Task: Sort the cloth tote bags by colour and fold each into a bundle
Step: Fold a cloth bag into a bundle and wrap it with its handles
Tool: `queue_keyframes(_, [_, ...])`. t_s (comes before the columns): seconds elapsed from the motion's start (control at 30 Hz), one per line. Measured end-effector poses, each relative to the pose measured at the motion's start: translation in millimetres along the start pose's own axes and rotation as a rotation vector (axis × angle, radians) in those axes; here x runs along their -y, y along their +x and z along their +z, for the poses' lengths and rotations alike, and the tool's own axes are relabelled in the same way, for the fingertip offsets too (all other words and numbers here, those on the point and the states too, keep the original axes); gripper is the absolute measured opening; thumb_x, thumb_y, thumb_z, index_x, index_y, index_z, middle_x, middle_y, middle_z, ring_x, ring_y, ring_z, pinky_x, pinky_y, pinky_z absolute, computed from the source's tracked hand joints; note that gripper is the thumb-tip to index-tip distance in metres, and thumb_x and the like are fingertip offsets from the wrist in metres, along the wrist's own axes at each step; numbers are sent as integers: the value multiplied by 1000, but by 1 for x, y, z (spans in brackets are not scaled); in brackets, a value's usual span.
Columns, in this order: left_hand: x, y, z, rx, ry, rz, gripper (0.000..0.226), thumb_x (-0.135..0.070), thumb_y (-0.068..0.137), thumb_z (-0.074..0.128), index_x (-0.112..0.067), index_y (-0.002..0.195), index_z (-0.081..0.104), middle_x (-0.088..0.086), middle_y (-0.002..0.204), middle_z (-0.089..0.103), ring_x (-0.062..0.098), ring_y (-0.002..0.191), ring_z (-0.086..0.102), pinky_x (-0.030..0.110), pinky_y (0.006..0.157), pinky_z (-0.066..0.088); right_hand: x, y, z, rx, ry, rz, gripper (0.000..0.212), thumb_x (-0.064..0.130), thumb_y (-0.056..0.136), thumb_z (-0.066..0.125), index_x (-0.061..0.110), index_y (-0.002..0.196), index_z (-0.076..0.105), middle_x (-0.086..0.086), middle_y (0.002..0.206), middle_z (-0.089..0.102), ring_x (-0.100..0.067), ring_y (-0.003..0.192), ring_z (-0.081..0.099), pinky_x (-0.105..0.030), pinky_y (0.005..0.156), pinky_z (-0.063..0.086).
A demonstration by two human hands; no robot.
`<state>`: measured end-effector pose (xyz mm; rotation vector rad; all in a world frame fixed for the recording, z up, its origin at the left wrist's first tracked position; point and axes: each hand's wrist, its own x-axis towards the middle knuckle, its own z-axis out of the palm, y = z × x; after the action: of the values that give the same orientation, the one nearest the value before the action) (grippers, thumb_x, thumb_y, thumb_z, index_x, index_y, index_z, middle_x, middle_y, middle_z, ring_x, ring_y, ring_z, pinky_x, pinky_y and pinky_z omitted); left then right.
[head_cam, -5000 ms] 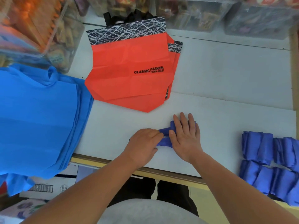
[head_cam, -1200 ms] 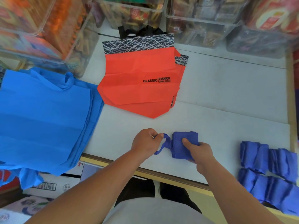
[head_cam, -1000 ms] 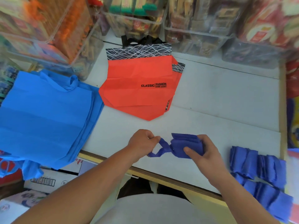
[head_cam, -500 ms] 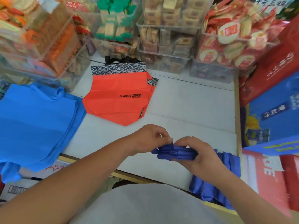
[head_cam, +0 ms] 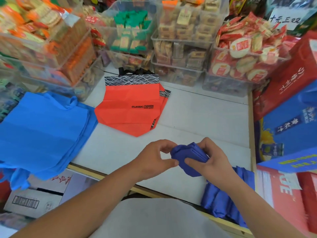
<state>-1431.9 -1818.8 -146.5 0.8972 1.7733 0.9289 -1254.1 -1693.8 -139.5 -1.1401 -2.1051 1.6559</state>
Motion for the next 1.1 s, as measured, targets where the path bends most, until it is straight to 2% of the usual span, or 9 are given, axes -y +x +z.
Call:
queue_keyframes(0.17, [10,-11,8,-91,-274,-71,29,-14,79,86,-16,103,70,-1,96,76,8,83,68,23,80,57,7,-8,3,48,95,25,40,30,74,86,15,88,51,-15,85,64,-38,76,62,-39,62,52])
queue_keyframes(0.27, [9,-16,9,-85,-321,-92,27,-11,78,86,-9,99,69,4,89,75,9,75,66,22,75,56,9,-17,6,29,105,33,40,44,76,79,18,87,51,-18,87,59,-26,69,56,-38,61,47])
queue_keyframes(0.47, [4,-19,18,-154,-266,-102,24,-15,79,85,-9,93,67,2,79,69,7,67,61,26,70,56,12,-30,16,-71,123,-9,23,24,92,74,27,105,54,3,90,69,-21,80,67,-33,64,57])
queue_keyframes(0.6, [1,-23,23,-183,-320,-58,14,-15,84,80,-14,93,69,13,89,71,13,72,62,23,68,53,10,-31,7,-69,80,-60,20,21,92,74,27,93,55,-4,88,67,-31,81,64,-48,66,56])
queue_keyframes(0.67, [1,-25,21,-89,-365,-87,12,-23,91,74,-16,100,72,9,95,74,21,85,69,27,74,56,8,-31,0,-31,78,-78,20,19,92,74,27,93,56,-6,88,67,-34,82,64,-46,66,55])
queue_keyframes(0.8, [0,-26,22,42,-323,-150,20,-34,95,70,-16,102,73,1,97,76,10,88,69,28,79,59,5,-37,-14,103,92,-80,20,20,87,77,30,97,63,-3,97,72,-27,89,69,-40,73,59])
queue_keyframes(0.93, [2,-26,25,3,-338,-139,15,-32,98,65,-19,92,68,3,93,75,13,86,66,37,92,57,3,-42,-22,150,223,-53,19,21,82,76,25,98,66,-9,102,72,-30,94,69,-39,77,58])
queue_keyframes(1.03, [1,-25,31,-87,-334,-96,10,-20,99,62,-14,91,62,4,84,74,15,79,67,39,88,59,2,-44,-23,120,242,-37,17,21,86,73,20,98,61,-10,100,70,-31,90,68,-38,73,57])
queue_keyframes(1.1, [0,-26,34,-127,-315,-85,5,-15,99,61,-13,96,63,7,87,75,16,78,68,37,81,61,0,-43,-22,78,226,-22,19,21,88,73,17,99,58,-12,98,69,-36,90,66,-47,72,56])
